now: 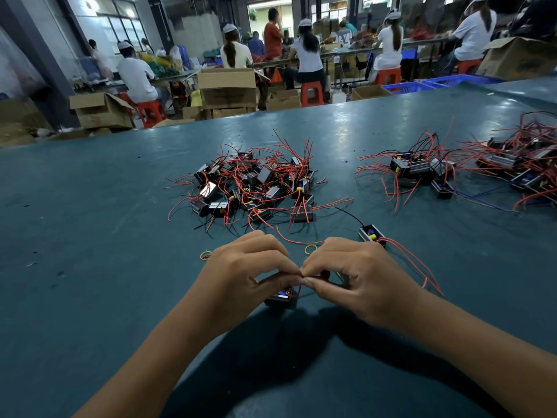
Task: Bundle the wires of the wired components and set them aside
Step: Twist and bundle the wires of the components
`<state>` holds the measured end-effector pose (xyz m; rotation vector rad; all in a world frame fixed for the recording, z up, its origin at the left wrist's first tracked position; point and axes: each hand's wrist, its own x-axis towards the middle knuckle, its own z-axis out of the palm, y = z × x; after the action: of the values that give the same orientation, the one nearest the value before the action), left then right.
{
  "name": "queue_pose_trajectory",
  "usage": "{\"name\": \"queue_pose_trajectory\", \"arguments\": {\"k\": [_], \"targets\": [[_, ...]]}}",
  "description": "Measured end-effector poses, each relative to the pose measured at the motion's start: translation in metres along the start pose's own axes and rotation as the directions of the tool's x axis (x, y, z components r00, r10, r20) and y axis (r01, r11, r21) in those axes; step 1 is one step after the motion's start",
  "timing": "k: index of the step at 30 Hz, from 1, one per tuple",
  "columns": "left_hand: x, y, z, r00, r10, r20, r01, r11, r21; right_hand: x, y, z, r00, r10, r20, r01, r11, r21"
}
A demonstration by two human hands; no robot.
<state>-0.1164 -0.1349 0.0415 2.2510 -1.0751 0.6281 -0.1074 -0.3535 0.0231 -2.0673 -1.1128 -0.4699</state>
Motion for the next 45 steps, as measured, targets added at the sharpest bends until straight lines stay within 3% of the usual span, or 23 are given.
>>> {"name": "queue_pose_trajectory", "arguments": {"k": [4,7,10,13,21,25,27,28,30,32,34,38,45], "targets": [[0.0,0.004,-0.002,0.99,-0.137,0.037,0.14,0.986,-0.095,-0.001,0.0,0.0,1.0,-0.005,0.005,0.005,1.0,-0.013],[-0.001,0.012,0.0,0.943,-0.321,0.087,0.332,0.919,-0.213,-0.001,0.002,-0.001,1.0,0.008,-0.004,-0.008,0.999,-0.032],[0.0,0.02,0.005,0.824,-0.545,0.157,0.557,0.724,-0.407,-0.002,0.002,-0.001,1.0,0.02,-0.017,-0.021,0.998,-0.054],[0.001,0.022,0.008,0.699,-0.675,0.235,0.679,0.525,-0.514,-0.002,0.001,0.0,0.999,0.019,-0.029,-0.022,0.997,-0.072],[0.002,0.025,0.007,0.602,-0.724,0.338,0.752,0.373,-0.543,-0.001,-0.001,0.003,1.0,0.01,-0.028,-0.012,0.998,-0.061],[0.003,0.028,0.01,0.51,-0.727,0.46,0.777,0.159,-0.609,-0.001,-0.003,0.004,0.999,-0.029,-0.024,0.027,0.995,-0.091],[0.004,0.028,0.011,0.501,-0.716,0.485,0.774,0.121,-0.622,-0.001,-0.002,0.004,0.999,-0.025,-0.034,0.022,0.996,-0.09],[0.004,0.026,0.011,0.53,-0.719,0.45,0.761,0.168,-0.627,-0.001,-0.002,0.004,0.999,-0.009,-0.044,0.005,0.997,-0.08],[0.003,0.02,0.007,0.668,-0.695,0.266,0.693,0.451,-0.562,-0.001,-0.001,0.002,0.998,0.026,-0.065,-0.03,0.998,-0.062],[0.002,0.013,-0.002,0.851,-0.521,0.068,0.51,0.785,-0.352,-0.001,0.0,0.001,0.996,0.05,-0.073,-0.055,0.996,-0.065],[0.0,0.007,-0.008,0.958,-0.287,0.026,0.287,0.946,-0.151,-0.002,0.0,0.001,0.995,0.074,-0.072,-0.078,0.996,-0.053],[-0.001,0.001,-0.008,0.994,-0.099,0.047,0.099,0.995,-0.005,-0.002,-0.001,0.001,0.995,0.077,-0.061,-0.079,0.997,-0.025],[0.0,0.0,-0.003,0.999,0.03,0.029,-0.034,0.991,0.132,-0.001,-0.002,0.001,0.998,0.061,-0.032,-0.061,0.998,-0.004]]}}
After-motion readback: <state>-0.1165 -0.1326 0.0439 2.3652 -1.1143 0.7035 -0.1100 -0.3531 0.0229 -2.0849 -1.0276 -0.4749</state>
